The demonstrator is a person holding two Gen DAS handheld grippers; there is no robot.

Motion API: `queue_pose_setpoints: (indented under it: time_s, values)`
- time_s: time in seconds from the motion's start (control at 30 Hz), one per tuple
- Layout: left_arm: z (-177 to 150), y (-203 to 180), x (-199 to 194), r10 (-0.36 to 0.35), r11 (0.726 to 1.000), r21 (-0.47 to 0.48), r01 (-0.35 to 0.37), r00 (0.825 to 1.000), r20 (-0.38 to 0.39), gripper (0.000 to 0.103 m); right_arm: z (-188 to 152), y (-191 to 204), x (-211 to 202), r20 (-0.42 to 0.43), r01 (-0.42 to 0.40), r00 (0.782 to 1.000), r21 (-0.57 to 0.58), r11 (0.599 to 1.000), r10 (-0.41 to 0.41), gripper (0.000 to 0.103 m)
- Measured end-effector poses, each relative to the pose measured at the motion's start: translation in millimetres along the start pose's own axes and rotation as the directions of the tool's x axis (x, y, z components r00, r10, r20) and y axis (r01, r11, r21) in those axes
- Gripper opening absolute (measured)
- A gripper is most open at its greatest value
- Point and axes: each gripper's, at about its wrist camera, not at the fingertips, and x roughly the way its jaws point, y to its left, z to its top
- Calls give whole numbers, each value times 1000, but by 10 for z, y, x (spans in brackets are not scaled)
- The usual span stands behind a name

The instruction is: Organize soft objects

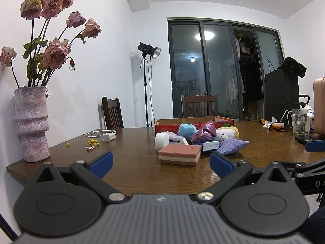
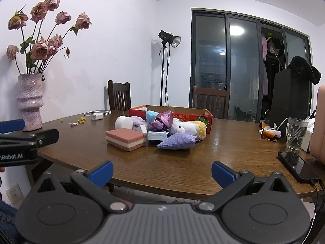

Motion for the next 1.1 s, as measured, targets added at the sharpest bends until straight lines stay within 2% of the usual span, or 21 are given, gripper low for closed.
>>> queue_pose_setpoints:
  time_s: [0.37,0.63,0.73,0.87,0.97,1.0,1.1]
  values:
    - [-2,32,49,-6,1000,-22,6,1000,-6,103,8,-5,13,-3,-9,1000,3,1000,9,103]
    - [18,42,367,24,1000,9,-24,1000,17,103,44,-38,242,-21,-40,999,12,999,40,103]
    - [55,48,592,15,1000,3,-15,1000,-14,103,84,-45,455,-32,-45,999,-14,999,44,103]
    - [131,110,961,-33,999,-34,30,996,-86,103,203,-106,819,-60,-37,998,-1,999,37,103]
    - [208,241,1276,-81,993,-96,69,988,-130,103,283,-203,1108,-95,-104,989,84,991,112,101]
    - [229,276,1388,-87,991,-111,70,985,-151,102,296,-225,1219,-104,-123,986,108,987,134,99]
    - [326,376,1740,-119,988,-119,97,974,-195,94,366,-178,1528,-105,-135,983,136,981,150,78]
